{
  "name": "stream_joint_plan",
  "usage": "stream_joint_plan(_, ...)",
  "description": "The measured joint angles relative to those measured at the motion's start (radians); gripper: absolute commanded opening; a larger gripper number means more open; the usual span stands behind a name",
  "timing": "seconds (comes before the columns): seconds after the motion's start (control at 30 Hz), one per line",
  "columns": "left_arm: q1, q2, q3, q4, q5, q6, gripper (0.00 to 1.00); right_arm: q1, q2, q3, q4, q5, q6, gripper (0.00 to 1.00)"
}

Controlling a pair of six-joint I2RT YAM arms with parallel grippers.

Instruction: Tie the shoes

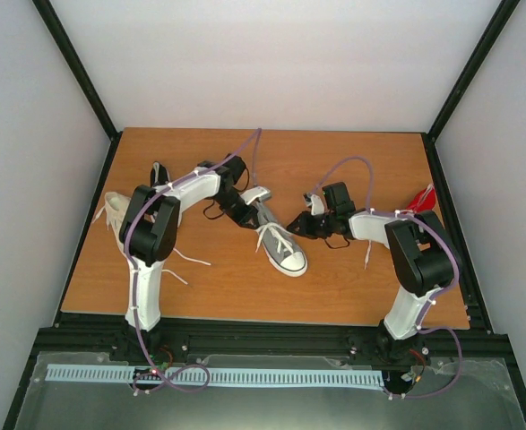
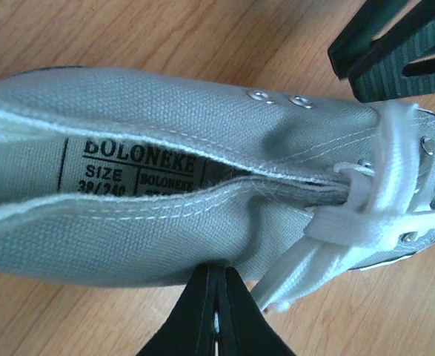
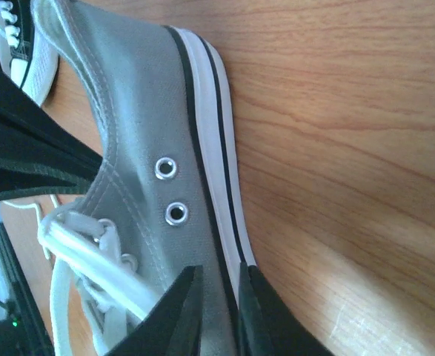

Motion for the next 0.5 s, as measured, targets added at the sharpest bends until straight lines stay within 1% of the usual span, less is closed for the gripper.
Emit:
stream_joint_plan(0.03, 0.000, 0.000, 0.000, 0.000, 0.001, 0.000, 0.10, 0.000, 0.000, 0.001, -0.005, 0.001, -0.001, 0.32)
stream_joint_plan(0.07, 0.000, 0.000, 0.000, 0.000, 0.002, 0.001, 0.22, 0.000, 0.000, 0.004, -0.013, 0.004, -0.012, 0.36)
stream_joint_plan(0.1, 0.000, 0.000, 0.000, -0.001, 0.003, 0.004, 0.30, 0.000, 0.000, 0.008, -0.024, 0.008, -0.020, 0.41)
stream_joint_plan(0.2, 0.000, -0.003, 0.001, -0.016, -0.003, 0.022, 0.47, 0.000, -0.013, 0.034, -0.071, 0.034, -0.044, 0.52)
stream_joint_plan(0.27, 0.003, -0.010, 0.001, -0.031, -0.012, 0.030, 0.55, 0.000, -0.032, 0.067, -0.114, 0.062, -0.071, 0.59)
stream_joint_plan(0.37, 0.016, -0.043, 0.003, -0.064, -0.020, 0.048, 0.65, 0.012, -0.053, 0.147, -0.169, 0.126, -0.114, 0.65)
stream_joint_plan(0.4, 0.024, -0.060, 0.005, -0.077, -0.025, 0.055, 0.66, 0.023, -0.054, 0.167, -0.178, 0.142, -0.120, 0.67)
stream_joint_plan(0.43, 0.033, -0.076, 0.010, -0.091, -0.031, 0.065, 0.67, 0.037, -0.054, 0.196, -0.192, 0.169, -0.132, 0.72)
stream_joint_plan(0.5, 0.058, -0.109, 0.019, -0.117, -0.042, 0.079, 0.68, 0.079, -0.045, 0.257, -0.217, 0.219, -0.159, 0.77)
